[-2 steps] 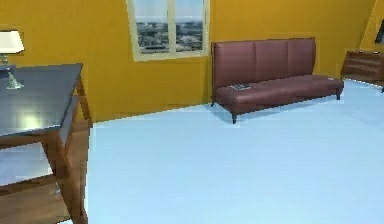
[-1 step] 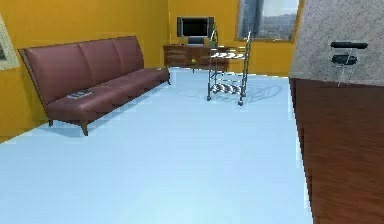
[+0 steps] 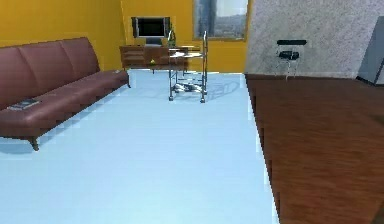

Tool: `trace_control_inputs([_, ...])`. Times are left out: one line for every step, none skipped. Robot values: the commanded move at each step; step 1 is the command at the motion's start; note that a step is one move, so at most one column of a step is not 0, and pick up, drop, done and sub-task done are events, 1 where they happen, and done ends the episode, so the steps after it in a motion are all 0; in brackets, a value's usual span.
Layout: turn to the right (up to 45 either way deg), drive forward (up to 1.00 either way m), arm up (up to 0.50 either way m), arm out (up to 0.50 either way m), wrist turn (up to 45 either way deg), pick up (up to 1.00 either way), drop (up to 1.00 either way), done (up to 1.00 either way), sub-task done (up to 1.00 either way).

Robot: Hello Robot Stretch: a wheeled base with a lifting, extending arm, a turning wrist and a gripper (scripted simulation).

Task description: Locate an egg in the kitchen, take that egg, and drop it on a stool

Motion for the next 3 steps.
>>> trace_control_inputs([3.0,0.00,0.00,0.00,0.0,0.00,0.00,0.00,0.00])
trace_control_inputs([0.0,0.75,0.00,0.00,0.0,0.00,0.00,0.00,0.00])
trace_control_inputs([45.0,0.00,0.00,0.00,0.0,0.00,0.00,0.00,0.00])
